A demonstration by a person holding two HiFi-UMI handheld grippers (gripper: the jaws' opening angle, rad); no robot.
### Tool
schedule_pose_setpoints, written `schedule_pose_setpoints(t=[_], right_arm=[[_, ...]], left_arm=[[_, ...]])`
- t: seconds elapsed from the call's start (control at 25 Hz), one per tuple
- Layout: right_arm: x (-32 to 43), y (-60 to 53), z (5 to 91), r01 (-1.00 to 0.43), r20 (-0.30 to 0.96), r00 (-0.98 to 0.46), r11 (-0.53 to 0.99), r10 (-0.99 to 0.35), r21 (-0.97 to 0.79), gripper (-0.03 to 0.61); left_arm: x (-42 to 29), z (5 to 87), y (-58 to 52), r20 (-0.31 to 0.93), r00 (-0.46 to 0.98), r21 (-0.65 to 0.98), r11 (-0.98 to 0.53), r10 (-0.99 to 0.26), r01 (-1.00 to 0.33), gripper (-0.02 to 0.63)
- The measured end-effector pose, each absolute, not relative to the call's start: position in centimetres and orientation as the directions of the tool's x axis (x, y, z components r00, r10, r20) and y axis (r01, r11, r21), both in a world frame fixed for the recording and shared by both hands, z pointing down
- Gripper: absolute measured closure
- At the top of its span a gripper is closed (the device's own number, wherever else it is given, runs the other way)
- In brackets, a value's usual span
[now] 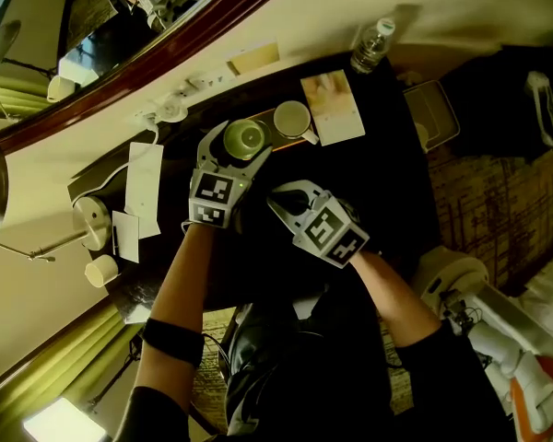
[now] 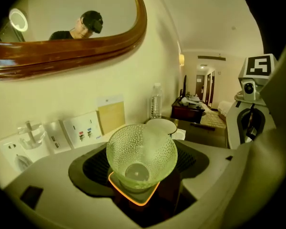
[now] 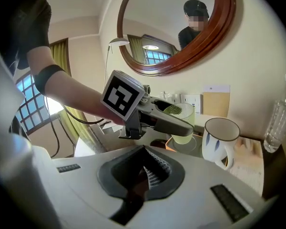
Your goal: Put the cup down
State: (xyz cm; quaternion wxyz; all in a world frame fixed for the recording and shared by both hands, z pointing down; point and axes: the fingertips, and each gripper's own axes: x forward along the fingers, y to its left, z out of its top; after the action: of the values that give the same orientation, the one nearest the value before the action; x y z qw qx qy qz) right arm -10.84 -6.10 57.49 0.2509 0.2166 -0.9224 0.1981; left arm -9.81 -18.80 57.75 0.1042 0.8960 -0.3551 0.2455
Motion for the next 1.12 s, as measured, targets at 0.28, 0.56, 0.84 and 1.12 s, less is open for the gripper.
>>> schedule_pose_setpoints(t=[0.28, 0.56, 0.84, 1.12], right_arm=[[-10.5, -6.0, 59.2, -0.513, 0.555, -0.777, 0.810, -0.297, -0.285, 0.574], [-8.6, -6.3, 59.7, -0.549, 0.570, -0.756, 0.786, -0.322, -0.283, 0.574], [-7.8, -6.3, 59.8, -0.563, 0.573, -0.748, 0.777, -0.335, -0.281, 0.574], [-7.1, -5.6, 59.7, -0.585, 0.587, -0.730, 0.764, -0.349, -0.272, 0.574]], left_arm=[[-9.5, 59.6, -20.2, 0.516, 0.631, 0.033, -0.723, -0.579, -0.690, 0.227], [-9.2, 60.1, -20.5, 0.518, 0.634, 0.068, -0.711, -0.574, -0.699, 0.225], [-9.1, 60.2, -20.5, 0.521, 0.613, 0.066, -0.688, -0.594, -0.723, 0.141], [-9.6, 58.5, -19.5, 0.516, 0.600, 0.048, -0.678, -0.612, -0.733, 0.140]])
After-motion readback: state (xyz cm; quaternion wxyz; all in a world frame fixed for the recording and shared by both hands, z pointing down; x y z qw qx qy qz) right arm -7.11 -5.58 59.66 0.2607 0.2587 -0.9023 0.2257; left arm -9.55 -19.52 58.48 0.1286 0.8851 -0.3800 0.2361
